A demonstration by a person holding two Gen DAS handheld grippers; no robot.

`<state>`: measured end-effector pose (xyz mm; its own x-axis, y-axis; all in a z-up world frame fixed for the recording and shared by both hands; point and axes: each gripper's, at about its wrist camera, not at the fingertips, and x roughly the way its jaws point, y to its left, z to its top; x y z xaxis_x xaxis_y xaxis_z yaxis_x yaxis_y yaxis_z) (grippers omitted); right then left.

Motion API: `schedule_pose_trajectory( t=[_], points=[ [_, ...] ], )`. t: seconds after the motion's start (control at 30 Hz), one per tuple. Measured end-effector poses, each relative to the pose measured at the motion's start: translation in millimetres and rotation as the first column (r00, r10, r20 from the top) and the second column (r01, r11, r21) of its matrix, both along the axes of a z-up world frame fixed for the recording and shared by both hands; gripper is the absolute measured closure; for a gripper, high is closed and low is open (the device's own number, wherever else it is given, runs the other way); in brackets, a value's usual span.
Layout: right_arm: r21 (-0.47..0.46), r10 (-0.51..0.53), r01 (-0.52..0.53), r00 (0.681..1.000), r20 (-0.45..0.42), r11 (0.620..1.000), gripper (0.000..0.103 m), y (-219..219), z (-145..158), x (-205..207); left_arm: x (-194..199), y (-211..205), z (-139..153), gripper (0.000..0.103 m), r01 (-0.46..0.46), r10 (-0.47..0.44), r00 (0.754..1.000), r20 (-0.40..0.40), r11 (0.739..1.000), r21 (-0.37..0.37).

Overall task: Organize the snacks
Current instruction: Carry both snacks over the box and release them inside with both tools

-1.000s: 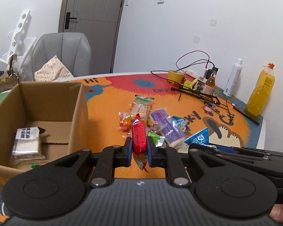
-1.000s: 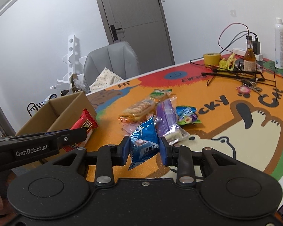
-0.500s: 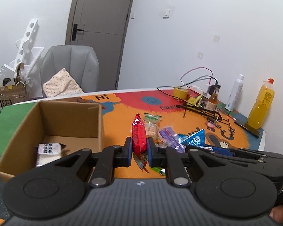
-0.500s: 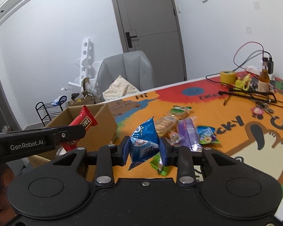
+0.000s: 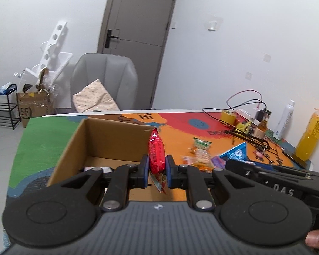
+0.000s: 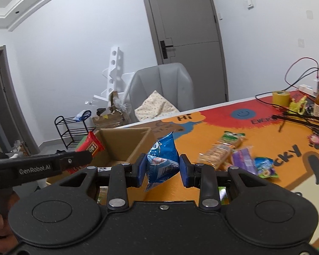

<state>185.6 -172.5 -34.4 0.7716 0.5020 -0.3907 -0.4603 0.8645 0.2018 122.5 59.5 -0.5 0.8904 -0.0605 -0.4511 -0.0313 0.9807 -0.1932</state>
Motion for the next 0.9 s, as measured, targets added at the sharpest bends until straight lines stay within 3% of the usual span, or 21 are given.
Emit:
schedule_pose_trajectory(
  t=[0.7,0.77,0.87,0.9],
  points=[
    [-0.001,0.131,-0.131,0.991,0.014,0.991,0.072,64.1,11.7,11.5,-2.6,65.8,-13.1,0.084,-0.139,0.137,0.989,-0.051,0.989,-0.041],
    [0.001,0.155,-0.155,0.988,0.006,0.988,0.068,69.0,12.8,15.9,-2.8,67.4,-13.7,0.084,-0.145,0.143,0.988,-0.056,0.989,-0.041],
    [0.004,0.168,-0.168,0.986,0.004,0.986,0.061,72.1,15.0,16.4,-3.9,68.3,-14.5,0.075,-0.151,0.149,0.987,-0.062,0.987,-0.045],
    [0.008,0.168,-0.168,0.986,0.003,0.986,0.061,70.7,15.3,15.8,-4.8,67.6,-14.5,0.068,-0.154,0.151,0.987,-0.062,0.987,-0.046]
  ],
)
